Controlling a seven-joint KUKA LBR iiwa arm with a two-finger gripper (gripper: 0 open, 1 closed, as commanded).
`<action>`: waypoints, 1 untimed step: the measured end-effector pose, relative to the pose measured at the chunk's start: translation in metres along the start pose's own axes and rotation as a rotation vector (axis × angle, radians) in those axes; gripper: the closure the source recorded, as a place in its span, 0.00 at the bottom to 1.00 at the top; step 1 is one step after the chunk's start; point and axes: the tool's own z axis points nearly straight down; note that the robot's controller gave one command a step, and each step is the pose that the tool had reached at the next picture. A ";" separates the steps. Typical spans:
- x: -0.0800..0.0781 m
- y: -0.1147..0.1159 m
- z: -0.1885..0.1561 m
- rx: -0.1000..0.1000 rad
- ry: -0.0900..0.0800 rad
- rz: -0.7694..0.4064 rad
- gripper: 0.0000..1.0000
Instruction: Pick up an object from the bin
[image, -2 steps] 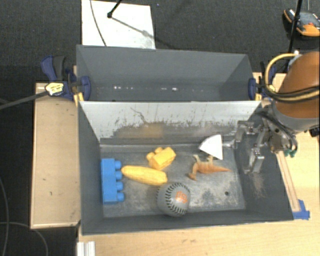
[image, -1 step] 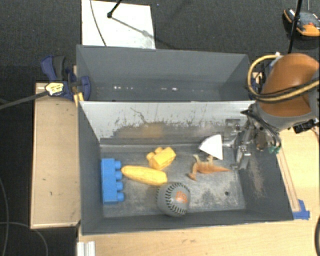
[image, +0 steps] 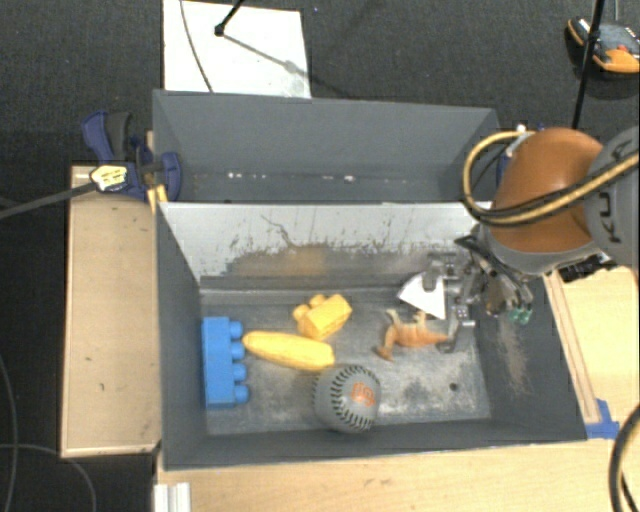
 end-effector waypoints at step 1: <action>-0.010 0.013 0.030 0.000 -0.001 -0.013 0.00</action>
Offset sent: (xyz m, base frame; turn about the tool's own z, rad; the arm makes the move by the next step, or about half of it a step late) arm 0.0064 0.0132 -0.0729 0.0028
